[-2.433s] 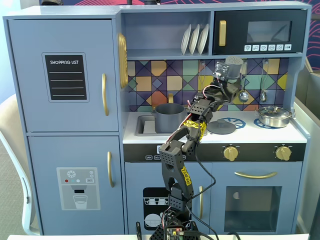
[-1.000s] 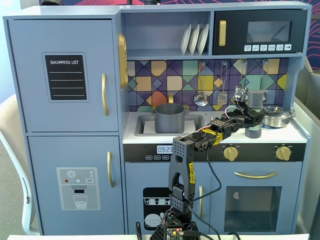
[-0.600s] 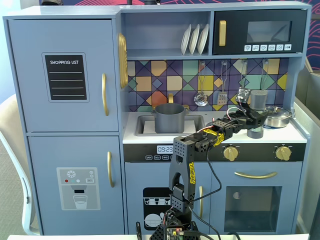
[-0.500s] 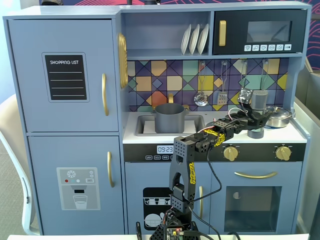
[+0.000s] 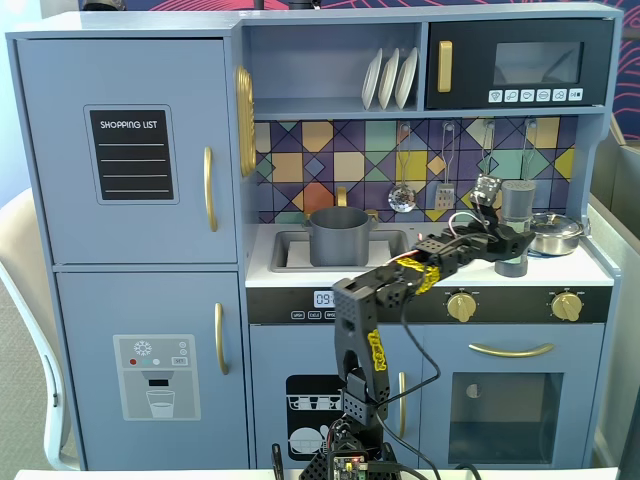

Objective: Put salt in the gray recipient

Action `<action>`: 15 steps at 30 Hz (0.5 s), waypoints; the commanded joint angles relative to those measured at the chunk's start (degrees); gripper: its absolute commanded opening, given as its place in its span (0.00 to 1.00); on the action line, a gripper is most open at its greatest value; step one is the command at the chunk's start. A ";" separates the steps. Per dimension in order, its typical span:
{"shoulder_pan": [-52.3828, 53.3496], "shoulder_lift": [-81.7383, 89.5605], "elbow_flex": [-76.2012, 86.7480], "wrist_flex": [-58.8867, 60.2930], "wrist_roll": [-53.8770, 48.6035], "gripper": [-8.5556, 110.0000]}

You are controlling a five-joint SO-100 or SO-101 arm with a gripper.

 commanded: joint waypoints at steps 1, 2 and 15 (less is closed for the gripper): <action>0.70 16.17 4.31 7.82 0.00 0.51; 0.35 19.78 6.24 10.72 0.26 0.49; -25.66 57.66 36.47 43.07 -8.35 0.07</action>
